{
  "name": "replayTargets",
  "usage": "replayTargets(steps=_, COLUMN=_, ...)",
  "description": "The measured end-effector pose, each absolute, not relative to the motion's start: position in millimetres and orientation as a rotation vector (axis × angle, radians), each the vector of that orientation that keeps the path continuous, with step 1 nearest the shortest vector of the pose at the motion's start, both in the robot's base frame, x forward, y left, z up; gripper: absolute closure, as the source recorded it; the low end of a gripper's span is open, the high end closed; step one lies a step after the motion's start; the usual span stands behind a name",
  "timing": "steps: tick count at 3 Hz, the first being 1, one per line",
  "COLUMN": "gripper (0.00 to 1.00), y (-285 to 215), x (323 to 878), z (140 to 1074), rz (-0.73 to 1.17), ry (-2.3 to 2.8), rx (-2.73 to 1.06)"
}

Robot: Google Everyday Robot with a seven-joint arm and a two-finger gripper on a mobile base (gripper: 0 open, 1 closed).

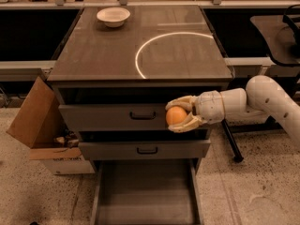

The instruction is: Pick orange from bottom drawer and place on counter

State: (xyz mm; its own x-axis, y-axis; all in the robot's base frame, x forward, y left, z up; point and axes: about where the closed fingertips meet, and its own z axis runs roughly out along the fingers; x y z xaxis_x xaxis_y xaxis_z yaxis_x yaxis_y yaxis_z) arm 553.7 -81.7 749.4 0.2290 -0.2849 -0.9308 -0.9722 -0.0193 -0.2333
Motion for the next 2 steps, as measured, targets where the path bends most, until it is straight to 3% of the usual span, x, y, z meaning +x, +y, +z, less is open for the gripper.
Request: replayTargets(steps=2, gripper=1.0, y=-116.8, x=563.3, z=828.6, rz=0.84, ry=1.267, rx=-1.42)
